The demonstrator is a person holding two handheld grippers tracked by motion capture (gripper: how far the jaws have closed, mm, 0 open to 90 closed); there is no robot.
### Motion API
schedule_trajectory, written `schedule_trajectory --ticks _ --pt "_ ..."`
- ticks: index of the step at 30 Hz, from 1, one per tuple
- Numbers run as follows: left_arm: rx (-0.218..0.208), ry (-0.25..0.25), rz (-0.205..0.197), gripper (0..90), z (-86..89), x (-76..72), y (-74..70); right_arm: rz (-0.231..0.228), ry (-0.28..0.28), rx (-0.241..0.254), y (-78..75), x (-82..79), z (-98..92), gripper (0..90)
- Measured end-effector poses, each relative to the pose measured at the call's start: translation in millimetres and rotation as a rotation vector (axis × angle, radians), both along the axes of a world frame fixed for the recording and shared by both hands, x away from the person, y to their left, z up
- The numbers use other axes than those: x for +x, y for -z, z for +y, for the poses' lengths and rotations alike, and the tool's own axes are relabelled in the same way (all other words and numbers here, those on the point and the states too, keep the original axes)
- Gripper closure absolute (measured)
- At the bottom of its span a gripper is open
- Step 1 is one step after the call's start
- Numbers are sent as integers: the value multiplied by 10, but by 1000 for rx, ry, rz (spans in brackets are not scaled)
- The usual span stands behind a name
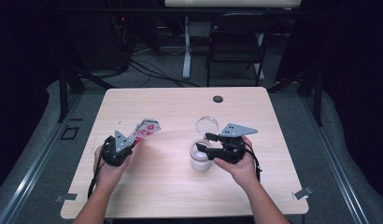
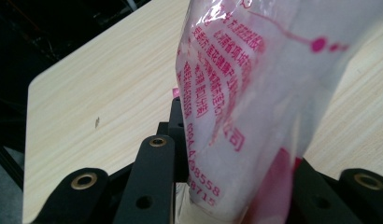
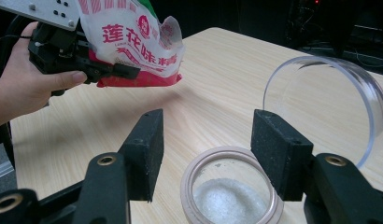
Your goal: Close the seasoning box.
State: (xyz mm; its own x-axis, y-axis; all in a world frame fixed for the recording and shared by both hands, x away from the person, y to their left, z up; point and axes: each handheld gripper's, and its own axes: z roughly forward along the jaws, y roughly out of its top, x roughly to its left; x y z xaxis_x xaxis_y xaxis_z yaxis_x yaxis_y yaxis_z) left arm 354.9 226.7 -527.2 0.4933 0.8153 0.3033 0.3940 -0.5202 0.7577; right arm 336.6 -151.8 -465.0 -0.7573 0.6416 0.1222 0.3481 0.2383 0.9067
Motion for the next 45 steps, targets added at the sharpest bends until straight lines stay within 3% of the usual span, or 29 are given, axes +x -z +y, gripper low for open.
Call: schedule_trajectory --ticks 5,9,12,17,25,39,42,45 --pt "15 -40 5 756 83 20 30 2 11 -9 15 11 -14 456" --pt "-11 -84 19 755 187 46 63 9 17 -14 18 24 -38 491" --pt "-3 -112 21 755 235 62 79 2 4 -27 25 27 -45 539" --pt "13 -146 33 754 272 100 118 5 4 -45 44 33 -34 545" --pt "-4 -203 33 753 370 116 144 -3 12 -39 53 39 -26 498" --pt "-9 -222 73 728 406 133 175 5 21 -38 71 44 -14 469" --pt "-15 -219 76 714 401 127 177 4 17 -44 71 42 -10 475" --pt "-16 -219 52 641 381 99 168 7 14 -47 69 40 -13 494"
